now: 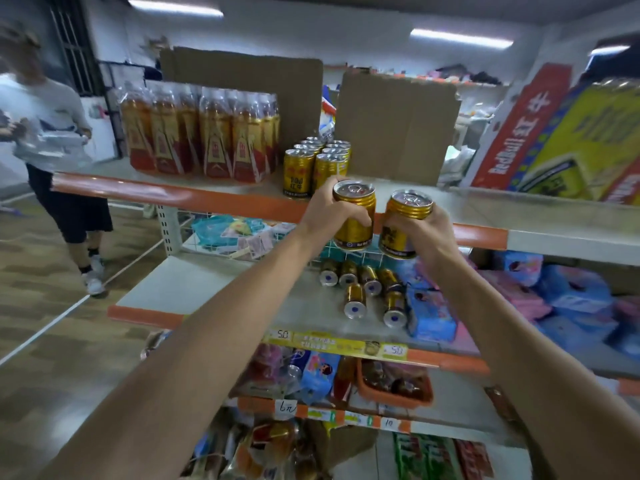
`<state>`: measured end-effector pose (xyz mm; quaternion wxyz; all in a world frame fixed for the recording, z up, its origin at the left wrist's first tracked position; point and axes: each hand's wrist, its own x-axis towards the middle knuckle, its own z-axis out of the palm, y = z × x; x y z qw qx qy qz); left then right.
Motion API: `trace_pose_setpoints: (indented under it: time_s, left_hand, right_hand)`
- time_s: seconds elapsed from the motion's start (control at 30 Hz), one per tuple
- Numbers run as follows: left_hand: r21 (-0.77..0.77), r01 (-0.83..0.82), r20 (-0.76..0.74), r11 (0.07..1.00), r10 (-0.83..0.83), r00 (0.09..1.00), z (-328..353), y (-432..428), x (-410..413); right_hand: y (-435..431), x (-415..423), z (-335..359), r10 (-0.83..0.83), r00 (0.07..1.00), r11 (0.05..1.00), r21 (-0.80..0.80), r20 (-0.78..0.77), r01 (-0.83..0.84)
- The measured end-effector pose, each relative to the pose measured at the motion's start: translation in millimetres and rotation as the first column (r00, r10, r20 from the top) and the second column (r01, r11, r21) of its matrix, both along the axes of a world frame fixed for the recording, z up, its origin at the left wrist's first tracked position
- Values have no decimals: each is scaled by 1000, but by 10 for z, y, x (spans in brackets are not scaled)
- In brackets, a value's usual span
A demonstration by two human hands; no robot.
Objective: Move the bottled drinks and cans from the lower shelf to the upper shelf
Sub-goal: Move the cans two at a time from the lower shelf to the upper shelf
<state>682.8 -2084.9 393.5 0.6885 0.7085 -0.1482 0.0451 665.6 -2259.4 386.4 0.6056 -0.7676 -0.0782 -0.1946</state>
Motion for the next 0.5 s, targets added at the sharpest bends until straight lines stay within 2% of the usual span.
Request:
trace_pose_setpoints:
  time_s: [0.27, 0.5]
  left_hand:
    - [7, -47, 24, 999, 47, 999, 400, -377, 265]
    - [-11, -130, -23, 991, 130, 991, 453, -623, 601]
  right_hand:
    - [-258, 250, 377, -26, 999, 998, 64, 46, 23]
    - [-519, 585, 435, -70, 997, 994, 85, -18, 71]
